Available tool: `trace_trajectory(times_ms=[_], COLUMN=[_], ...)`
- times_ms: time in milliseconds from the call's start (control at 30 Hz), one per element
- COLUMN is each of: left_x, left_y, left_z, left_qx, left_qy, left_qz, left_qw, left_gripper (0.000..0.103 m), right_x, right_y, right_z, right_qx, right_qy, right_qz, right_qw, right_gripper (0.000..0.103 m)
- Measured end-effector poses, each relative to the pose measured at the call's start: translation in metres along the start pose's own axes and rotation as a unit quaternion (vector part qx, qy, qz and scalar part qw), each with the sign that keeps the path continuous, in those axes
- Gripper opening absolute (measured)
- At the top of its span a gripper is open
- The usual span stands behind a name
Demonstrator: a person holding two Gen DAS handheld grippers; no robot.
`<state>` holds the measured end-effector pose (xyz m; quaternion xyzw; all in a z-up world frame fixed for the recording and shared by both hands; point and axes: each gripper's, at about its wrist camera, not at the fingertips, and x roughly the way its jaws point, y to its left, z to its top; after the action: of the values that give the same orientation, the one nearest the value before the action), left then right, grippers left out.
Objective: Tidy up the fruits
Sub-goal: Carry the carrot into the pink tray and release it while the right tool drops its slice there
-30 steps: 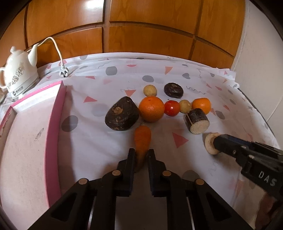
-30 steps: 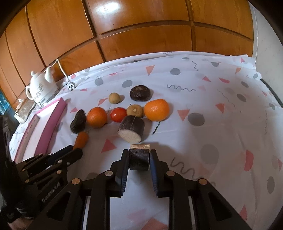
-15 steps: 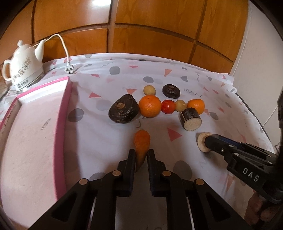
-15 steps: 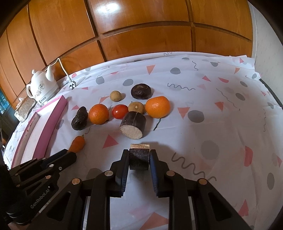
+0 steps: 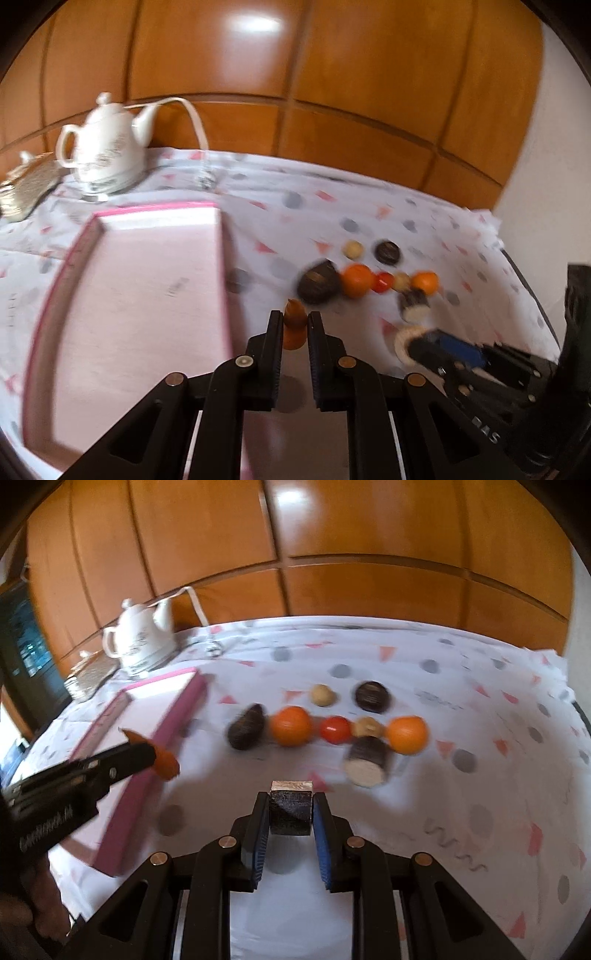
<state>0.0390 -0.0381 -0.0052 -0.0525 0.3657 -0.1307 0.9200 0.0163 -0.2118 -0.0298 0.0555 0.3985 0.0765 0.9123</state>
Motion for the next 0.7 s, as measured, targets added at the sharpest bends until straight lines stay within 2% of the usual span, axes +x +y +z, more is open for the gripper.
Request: trace_trajectory(times_ms=[200,400,567,700], left_x=[-0.006,-0.001,-0.003,-0.006], left_y=[0.055,0.097,0.12,0.129], left_z=[0.011,0.016,0.017,0.016], left_qx=[-0.046,-0.065,-0.092,-0.102], left_qy=[-0.007,-0.001,-0.002,-0.007], left_qz=[0.067,0.127,0.149,0.163], left_qw=[0.9967,0.9898,0.9846,0.9813], left_gripper=[0.013,0.013,0.013,0.018], right_x=[0.003,0.011,0.028,0.045], right_y=[0.034,0.073,0.108,0.128], right_z=[0.018,0.045,0.063,0.071], right_qx=[-0.045,-0.095,-0.114,-0.109], right_qy=[0.006,0.006,0.016,0.03], right_qz=[0.052,0.093,0.117,0.13], right_qw=[0.998,0.991,0.986,0.985], right_gripper=[0.023,0.023,0.023,0.023])
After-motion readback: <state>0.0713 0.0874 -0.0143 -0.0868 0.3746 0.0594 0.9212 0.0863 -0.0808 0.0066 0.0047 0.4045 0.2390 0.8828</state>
